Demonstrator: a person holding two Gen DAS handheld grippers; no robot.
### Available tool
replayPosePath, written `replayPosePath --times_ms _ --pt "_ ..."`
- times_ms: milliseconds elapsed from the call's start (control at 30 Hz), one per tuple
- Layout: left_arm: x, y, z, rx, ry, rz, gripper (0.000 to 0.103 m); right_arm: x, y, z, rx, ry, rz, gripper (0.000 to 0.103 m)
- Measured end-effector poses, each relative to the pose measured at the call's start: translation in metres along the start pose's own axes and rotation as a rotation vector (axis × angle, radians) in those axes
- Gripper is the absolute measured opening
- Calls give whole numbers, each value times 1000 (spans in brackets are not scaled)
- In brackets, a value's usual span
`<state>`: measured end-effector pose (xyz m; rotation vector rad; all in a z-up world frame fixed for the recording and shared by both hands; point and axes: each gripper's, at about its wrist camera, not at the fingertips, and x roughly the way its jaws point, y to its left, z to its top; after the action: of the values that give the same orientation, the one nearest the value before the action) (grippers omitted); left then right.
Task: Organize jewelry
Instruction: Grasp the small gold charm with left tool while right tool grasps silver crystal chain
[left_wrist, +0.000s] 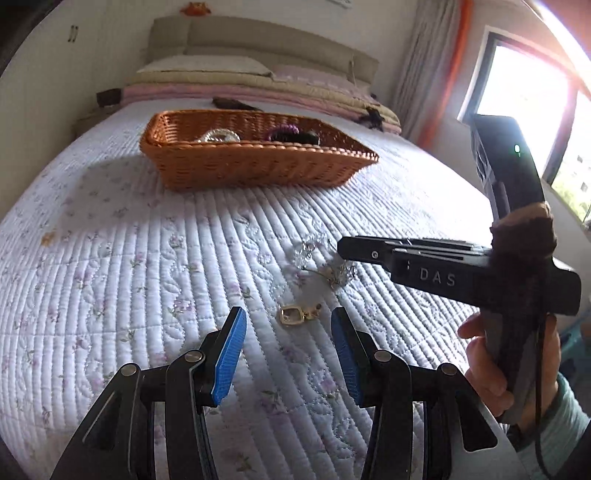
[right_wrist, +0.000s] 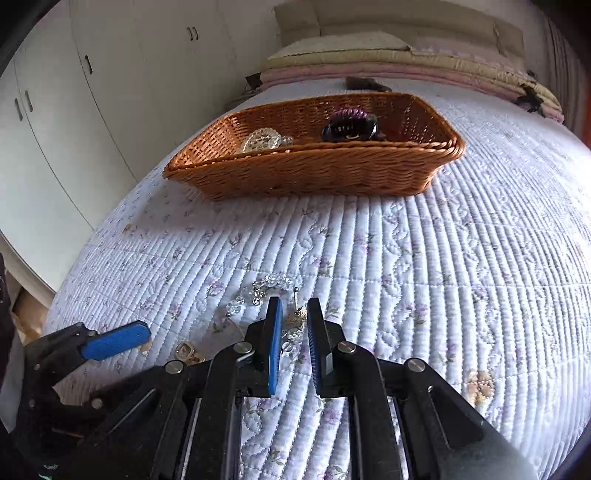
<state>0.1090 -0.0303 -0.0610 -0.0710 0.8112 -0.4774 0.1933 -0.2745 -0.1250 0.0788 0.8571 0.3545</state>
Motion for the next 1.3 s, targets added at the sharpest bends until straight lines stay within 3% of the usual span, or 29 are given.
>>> replayPosePath --times_ms 200,300,367,500,733,867,1300 --pt "16 -14 6 65 44 69 49 10 2 5 -10 32 12 15" --pt "19 -19 6 93 48 122 43 13 7 5 -27 36 0 15" --pt "18 -15 6 78 43 143 27 14 10 5 -39 39 -4 15" --pt "11 4 7 -13 27 137 13 16 19 3 -71 33 -39 15" --pt "6 12 6 -54 18 138 14 15 17 3 -64 33 -31 15" --pt "3 8 6 -36 39 74 29 15 13 3 -48 34 -8 15" --pt "29 -1 21 -1 75 117 28 15 -2 3 10 43 67 15"
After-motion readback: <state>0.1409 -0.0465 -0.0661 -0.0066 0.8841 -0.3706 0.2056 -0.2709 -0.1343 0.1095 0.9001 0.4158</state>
